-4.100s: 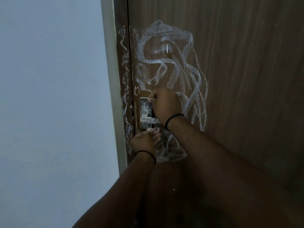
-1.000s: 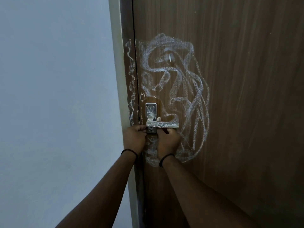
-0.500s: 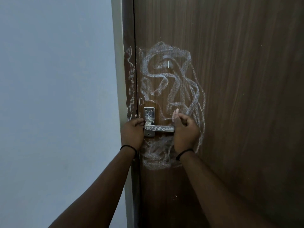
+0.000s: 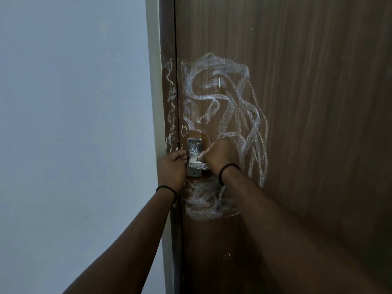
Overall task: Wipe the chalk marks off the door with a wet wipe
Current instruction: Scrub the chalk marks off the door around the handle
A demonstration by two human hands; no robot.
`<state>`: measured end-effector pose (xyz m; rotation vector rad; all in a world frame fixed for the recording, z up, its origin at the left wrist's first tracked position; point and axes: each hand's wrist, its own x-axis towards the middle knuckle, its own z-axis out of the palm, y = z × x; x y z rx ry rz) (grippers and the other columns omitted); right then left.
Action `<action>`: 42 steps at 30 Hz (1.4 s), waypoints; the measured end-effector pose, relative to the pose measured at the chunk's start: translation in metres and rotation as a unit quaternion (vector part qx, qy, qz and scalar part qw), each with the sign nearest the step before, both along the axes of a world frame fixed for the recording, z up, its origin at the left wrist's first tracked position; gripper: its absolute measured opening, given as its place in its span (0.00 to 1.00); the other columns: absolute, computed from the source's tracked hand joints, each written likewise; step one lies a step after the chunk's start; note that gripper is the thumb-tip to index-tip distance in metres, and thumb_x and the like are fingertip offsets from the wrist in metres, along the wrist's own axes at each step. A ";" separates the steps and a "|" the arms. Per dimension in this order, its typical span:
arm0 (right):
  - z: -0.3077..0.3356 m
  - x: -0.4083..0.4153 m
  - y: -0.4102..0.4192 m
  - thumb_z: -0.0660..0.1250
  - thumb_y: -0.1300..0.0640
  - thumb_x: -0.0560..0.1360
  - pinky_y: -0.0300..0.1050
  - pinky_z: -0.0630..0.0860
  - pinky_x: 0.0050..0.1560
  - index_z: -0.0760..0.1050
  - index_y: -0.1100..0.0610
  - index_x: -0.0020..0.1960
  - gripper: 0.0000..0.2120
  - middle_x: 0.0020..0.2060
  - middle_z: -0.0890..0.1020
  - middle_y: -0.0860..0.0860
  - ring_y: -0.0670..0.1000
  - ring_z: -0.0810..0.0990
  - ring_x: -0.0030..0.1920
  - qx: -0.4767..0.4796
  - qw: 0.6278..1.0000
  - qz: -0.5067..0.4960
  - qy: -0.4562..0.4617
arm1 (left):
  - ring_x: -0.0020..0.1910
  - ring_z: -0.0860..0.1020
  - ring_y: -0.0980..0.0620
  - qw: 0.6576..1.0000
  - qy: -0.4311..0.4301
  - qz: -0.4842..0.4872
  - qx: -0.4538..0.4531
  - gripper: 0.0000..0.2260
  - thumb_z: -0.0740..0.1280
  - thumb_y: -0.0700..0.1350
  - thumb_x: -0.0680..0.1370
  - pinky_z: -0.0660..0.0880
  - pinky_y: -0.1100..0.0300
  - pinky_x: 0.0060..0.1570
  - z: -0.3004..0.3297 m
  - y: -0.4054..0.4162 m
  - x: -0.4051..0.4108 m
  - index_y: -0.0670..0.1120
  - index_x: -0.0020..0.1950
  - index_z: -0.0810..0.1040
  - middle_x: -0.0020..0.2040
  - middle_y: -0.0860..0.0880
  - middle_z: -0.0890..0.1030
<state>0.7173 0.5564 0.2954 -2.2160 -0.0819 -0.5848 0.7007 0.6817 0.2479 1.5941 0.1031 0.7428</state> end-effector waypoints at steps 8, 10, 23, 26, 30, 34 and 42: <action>-0.008 0.001 0.001 0.74 0.54 0.73 0.43 0.80 0.33 0.82 0.55 0.33 0.10 0.30 0.83 0.48 0.48 0.81 0.31 0.033 0.991 0.023 -0.124 | 0.48 0.82 0.50 1.000 -0.008 -0.005 -0.014 0.14 0.60 0.33 0.77 0.79 0.58 0.52 0.000 0.002 0.002 0.40 0.57 0.82 0.48 0.45 0.84; -0.007 0.002 -0.001 0.74 0.57 0.71 0.46 0.82 0.35 0.82 0.57 0.32 0.09 0.30 0.83 0.51 0.51 0.82 0.32 -0.029 0.997 0.029 -0.072 | 0.48 0.82 0.50 1.000 -0.010 -0.005 -0.019 0.14 0.60 0.33 0.77 0.79 0.59 0.51 0.001 0.002 0.003 0.40 0.56 0.83 0.48 0.45 0.84; -0.011 0.000 0.008 0.67 0.56 0.74 0.51 0.81 0.32 0.76 0.56 0.31 0.13 0.27 0.80 0.50 0.52 0.80 0.30 -0.064 0.987 0.015 -0.148 | 0.50 0.82 0.51 1.000 -0.009 0.001 0.011 0.16 0.59 0.32 0.76 0.78 0.58 0.56 0.000 0.002 0.001 0.41 0.57 0.83 0.49 0.45 0.84; -0.009 0.000 0.010 0.67 0.55 0.74 0.50 0.80 0.31 0.77 0.57 0.31 0.14 0.26 0.80 0.52 0.53 0.79 0.28 -0.085 0.979 0.013 -0.186 | 0.51 0.82 0.49 1.000 -0.009 0.001 0.010 0.16 0.59 0.32 0.76 0.78 0.56 0.57 0.000 0.003 0.001 0.41 0.57 0.83 0.49 0.45 0.84; -0.003 -0.002 0.012 0.69 0.49 0.75 0.45 0.77 0.33 0.79 0.52 0.34 0.13 0.29 0.81 0.47 0.49 0.79 0.30 -0.061 0.961 -0.009 -0.270 | 0.50 0.81 0.51 1.000 -0.011 -0.002 0.010 0.16 0.59 0.31 0.76 0.78 0.58 0.56 0.001 0.002 0.000 0.40 0.57 0.82 0.50 0.44 0.84; -0.008 0.001 0.016 0.68 0.54 0.74 0.40 0.74 0.29 0.72 0.51 0.29 0.15 0.26 0.78 0.48 0.50 0.78 0.28 -0.126 0.973 0.020 -0.191 | 0.49 0.81 0.52 1.000 -0.006 -0.002 0.006 0.16 0.59 0.32 0.76 0.78 0.58 0.56 0.002 0.003 -0.001 0.40 0.57 0.83 0.50 0.45 0.84; 0.000 -0.008 0.023 0.69 0.58 0.73 0.41 0.73 0.32 0.78 0.54 0.32 0.11 0.29 0.80 0.49 0.51 0.78 0.32 -0.175 0.961 0.022 -0.213 | 0.52 0.82 0.47 0.999 0.000 -0.026 -0.021 0.16 0.59 0.31 0.77 0.78 0.55 0.57 0.006 0.003 -0.007 0.40 0.58 0.82 0.50 0.44 0.84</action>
